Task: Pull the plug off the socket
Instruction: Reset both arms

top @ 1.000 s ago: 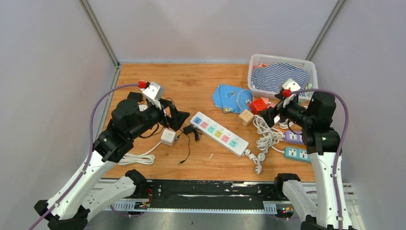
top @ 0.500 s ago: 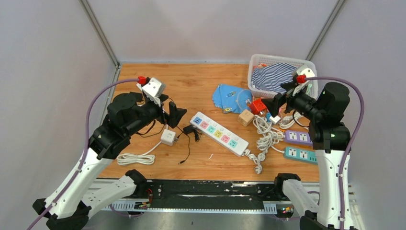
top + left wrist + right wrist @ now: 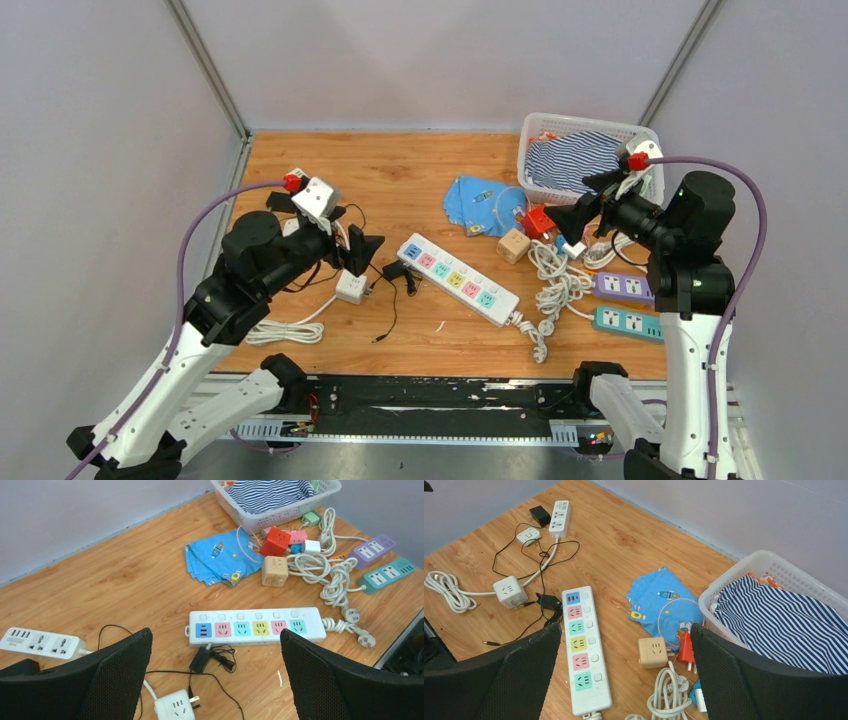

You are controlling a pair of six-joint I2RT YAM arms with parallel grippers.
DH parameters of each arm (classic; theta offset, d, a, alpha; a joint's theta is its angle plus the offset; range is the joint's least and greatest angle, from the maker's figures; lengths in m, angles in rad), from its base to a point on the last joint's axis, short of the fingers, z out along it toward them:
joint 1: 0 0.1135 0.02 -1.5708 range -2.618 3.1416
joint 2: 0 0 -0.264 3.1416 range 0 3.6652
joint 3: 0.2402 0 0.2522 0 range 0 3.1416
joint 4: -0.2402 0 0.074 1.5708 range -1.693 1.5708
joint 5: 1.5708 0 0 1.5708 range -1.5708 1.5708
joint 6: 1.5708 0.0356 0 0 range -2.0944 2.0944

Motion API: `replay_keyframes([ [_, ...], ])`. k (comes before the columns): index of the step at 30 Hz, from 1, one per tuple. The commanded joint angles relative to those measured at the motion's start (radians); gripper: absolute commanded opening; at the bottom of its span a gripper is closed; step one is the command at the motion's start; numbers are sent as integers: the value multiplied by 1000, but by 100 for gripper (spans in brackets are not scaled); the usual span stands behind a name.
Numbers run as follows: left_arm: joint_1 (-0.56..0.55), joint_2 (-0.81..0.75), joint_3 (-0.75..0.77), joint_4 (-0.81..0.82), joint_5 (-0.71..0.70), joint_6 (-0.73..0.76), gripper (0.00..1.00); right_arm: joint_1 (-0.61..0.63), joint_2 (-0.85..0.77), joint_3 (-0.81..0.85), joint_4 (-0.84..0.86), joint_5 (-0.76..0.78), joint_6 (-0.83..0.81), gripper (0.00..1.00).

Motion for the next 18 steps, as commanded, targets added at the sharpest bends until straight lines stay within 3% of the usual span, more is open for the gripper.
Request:
replay_keyframes([
  [1,7,-13,-16,25,-18,23,100,-18,-11,18,-24,-39,16,100],
  [18,7,-41,-20,36,4,9,100,-24,-17,17,-24,-27,11,100],
])
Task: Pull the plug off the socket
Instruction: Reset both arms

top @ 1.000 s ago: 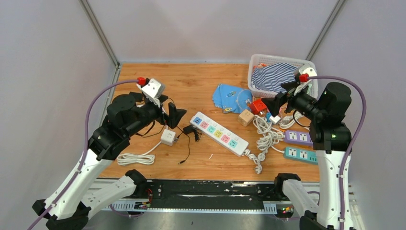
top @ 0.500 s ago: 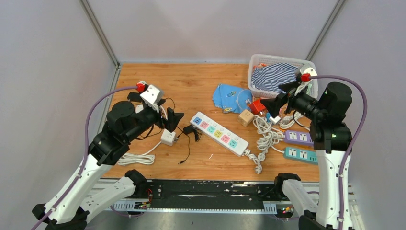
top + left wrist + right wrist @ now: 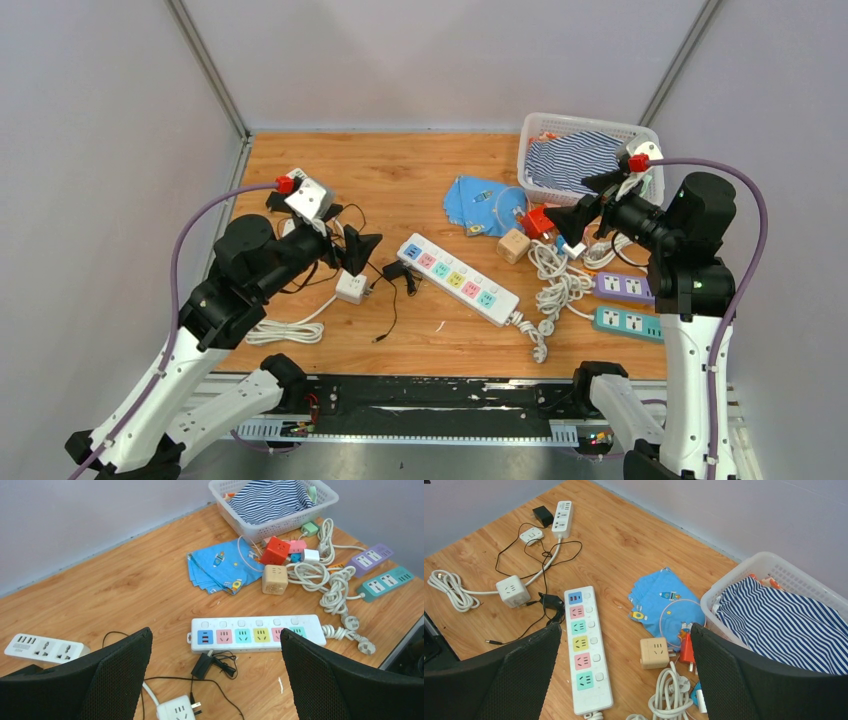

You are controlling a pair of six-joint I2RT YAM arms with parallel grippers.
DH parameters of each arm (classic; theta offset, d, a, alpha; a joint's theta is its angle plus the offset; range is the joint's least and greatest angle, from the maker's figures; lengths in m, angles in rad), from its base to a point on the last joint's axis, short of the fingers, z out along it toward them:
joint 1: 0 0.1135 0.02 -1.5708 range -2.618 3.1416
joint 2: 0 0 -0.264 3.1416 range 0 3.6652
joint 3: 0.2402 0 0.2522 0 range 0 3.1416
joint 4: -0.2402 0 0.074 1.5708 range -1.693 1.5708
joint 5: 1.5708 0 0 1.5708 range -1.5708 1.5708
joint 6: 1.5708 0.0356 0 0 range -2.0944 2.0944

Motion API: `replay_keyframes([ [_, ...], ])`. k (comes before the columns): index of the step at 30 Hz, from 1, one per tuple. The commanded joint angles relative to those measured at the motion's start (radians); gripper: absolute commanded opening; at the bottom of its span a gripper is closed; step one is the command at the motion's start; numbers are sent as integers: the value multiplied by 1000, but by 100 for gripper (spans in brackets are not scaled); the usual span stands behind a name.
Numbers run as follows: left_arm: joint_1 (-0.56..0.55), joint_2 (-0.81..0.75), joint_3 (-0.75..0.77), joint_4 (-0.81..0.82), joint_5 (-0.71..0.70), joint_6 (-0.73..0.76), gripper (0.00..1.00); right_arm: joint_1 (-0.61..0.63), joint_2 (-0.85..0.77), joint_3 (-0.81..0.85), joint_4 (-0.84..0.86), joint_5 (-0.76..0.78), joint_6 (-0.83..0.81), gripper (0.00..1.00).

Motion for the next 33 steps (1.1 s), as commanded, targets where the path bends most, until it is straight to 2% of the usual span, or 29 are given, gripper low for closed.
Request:
replay_keyframes([
  [1,6,-12,-10,15,16,3,100,-22,-13,16,-21,-11,11,100],
  [33,7,-28,4,-1,23,-9,100,-23,-20,11,-25,18,-19,100],
])
